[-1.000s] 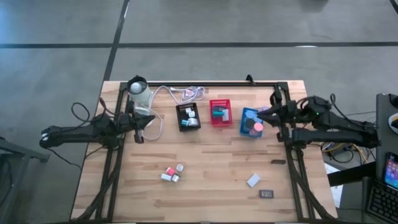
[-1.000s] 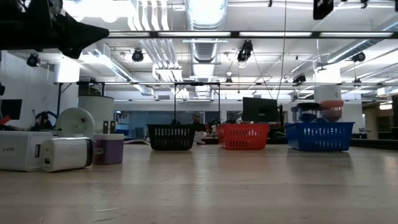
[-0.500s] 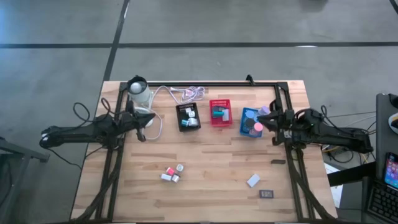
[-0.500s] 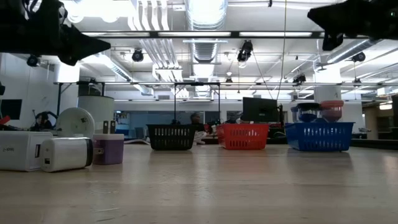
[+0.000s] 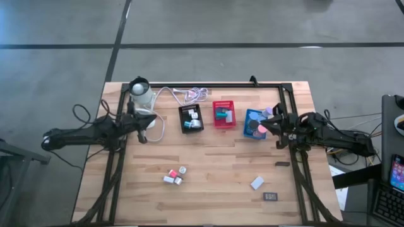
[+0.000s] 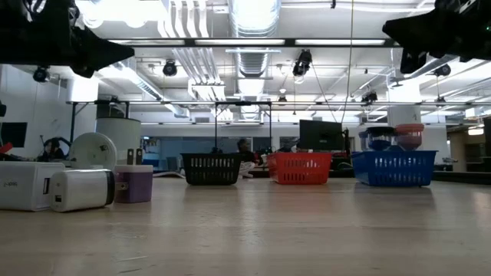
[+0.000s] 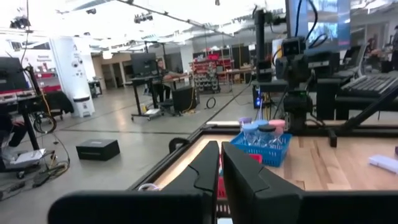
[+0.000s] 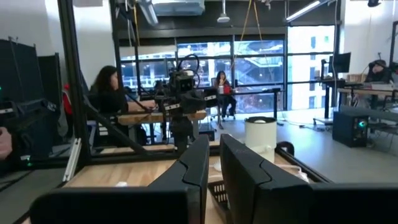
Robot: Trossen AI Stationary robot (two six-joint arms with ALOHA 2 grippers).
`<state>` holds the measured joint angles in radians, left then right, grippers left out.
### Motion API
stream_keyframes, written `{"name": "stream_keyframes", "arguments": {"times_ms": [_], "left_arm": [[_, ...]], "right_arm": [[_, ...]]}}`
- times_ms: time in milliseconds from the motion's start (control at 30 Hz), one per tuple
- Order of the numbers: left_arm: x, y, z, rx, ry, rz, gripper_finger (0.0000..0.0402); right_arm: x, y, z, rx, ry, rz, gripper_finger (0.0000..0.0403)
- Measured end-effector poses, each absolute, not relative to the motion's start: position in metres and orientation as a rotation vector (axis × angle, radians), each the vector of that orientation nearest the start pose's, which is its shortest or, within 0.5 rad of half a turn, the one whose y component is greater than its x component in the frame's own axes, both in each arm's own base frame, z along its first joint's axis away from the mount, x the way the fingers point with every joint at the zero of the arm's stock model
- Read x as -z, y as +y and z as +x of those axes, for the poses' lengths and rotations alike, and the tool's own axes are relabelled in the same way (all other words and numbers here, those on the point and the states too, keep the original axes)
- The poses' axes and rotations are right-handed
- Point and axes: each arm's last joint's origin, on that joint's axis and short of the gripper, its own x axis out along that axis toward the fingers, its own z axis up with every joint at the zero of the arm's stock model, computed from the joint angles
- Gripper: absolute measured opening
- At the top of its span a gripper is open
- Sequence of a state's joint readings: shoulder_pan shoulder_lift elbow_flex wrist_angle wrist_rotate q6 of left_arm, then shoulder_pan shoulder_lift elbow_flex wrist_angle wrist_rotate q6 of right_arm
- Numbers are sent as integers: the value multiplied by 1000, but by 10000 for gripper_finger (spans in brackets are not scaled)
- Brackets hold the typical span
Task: Pick & Place Office items
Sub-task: Put the white digital clock into the red bin
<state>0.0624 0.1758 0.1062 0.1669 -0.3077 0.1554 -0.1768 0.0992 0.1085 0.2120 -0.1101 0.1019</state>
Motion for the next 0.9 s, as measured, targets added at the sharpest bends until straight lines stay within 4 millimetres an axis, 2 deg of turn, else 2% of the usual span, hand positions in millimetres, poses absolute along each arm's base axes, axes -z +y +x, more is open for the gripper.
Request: {"name": "stream_keyframes", "arguments": {"times_ms": [333,600,767,900], "left_arm": [[-204,13,88,-348,-127,149,5],[-186,13,92,-330,-12,180,5],[-171,12,97,-272,-6,182,8],[-169,10,98,-200,-9,181,9]], "right_arm": [[-203,-13,89,60,-207,70,38],[-183,-14,95,75,-179,75,38],[-180,-16,96,119,-152,77,38],[-181,-16,96,122,-158,52,38]]}}
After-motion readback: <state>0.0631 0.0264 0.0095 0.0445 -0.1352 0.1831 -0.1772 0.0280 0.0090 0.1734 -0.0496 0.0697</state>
